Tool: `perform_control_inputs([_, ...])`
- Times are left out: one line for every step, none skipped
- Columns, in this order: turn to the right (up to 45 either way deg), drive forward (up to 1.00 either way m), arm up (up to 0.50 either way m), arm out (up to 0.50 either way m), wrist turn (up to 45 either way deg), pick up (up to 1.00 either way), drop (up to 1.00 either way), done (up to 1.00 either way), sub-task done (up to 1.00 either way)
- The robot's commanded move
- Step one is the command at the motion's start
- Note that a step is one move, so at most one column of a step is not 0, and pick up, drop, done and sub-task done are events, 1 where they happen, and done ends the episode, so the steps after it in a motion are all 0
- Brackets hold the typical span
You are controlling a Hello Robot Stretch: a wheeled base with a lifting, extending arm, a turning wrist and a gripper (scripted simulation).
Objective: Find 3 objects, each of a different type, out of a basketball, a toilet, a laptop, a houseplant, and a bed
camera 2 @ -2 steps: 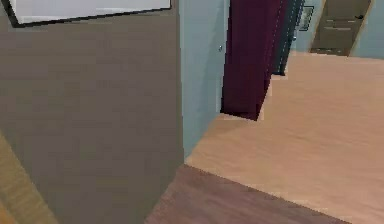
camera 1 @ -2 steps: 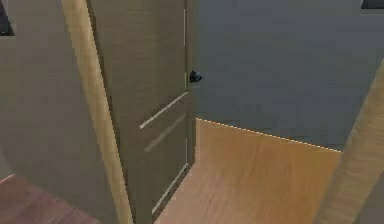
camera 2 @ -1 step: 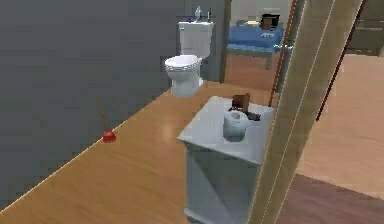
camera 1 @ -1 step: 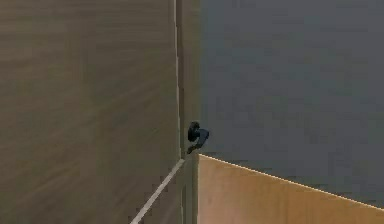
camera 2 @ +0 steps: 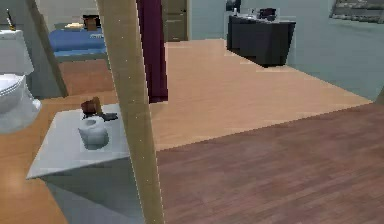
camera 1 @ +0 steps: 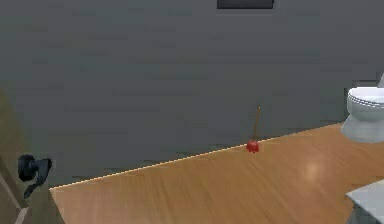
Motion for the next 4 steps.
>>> perform_control_inputs([18.0,0.00,0.00,0.00,0.0,0.00,0.00,0.00,0.00])
perform_control_inputs([0.0,0.95,0.00,0.00,0.0,0.00,0.00,0.00,0.00])
perform_control_inputs([45.0,0.00,0.00,0.00,0.0,0.00,0.00,0.00,0.00])
perform_control_inputs([6.0,0.00,0.00,0.00,0.0,0.00,0.00,0.00,0.00])
